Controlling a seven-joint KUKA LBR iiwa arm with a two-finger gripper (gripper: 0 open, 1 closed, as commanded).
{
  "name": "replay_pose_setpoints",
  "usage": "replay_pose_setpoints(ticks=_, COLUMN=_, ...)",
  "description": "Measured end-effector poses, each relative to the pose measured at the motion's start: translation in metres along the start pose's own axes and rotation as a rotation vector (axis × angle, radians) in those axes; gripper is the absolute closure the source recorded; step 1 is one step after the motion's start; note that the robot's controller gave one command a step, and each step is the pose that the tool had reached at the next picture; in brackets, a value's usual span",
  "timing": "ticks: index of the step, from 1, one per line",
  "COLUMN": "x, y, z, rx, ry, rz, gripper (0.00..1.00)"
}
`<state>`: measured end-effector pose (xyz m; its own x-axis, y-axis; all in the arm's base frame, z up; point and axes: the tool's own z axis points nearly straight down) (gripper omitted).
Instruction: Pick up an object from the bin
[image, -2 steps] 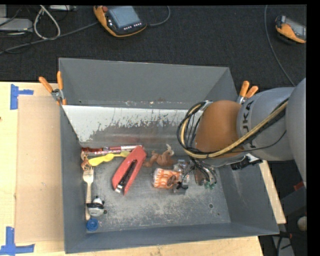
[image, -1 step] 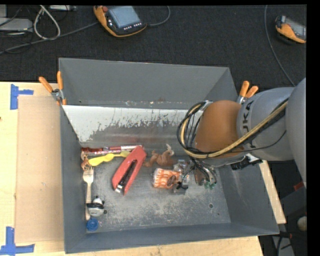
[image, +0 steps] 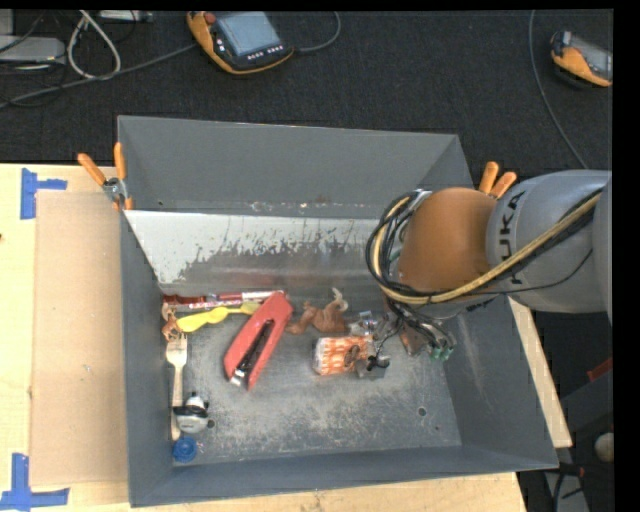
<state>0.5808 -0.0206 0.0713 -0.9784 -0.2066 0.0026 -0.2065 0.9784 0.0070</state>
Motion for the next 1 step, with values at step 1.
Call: replay_pose_setpoints(ticks=1, x=0.0143, y=0.007, z=-0.0625, rx=0.0, ry=0.007, rz=-0.09, gripper=1.0)
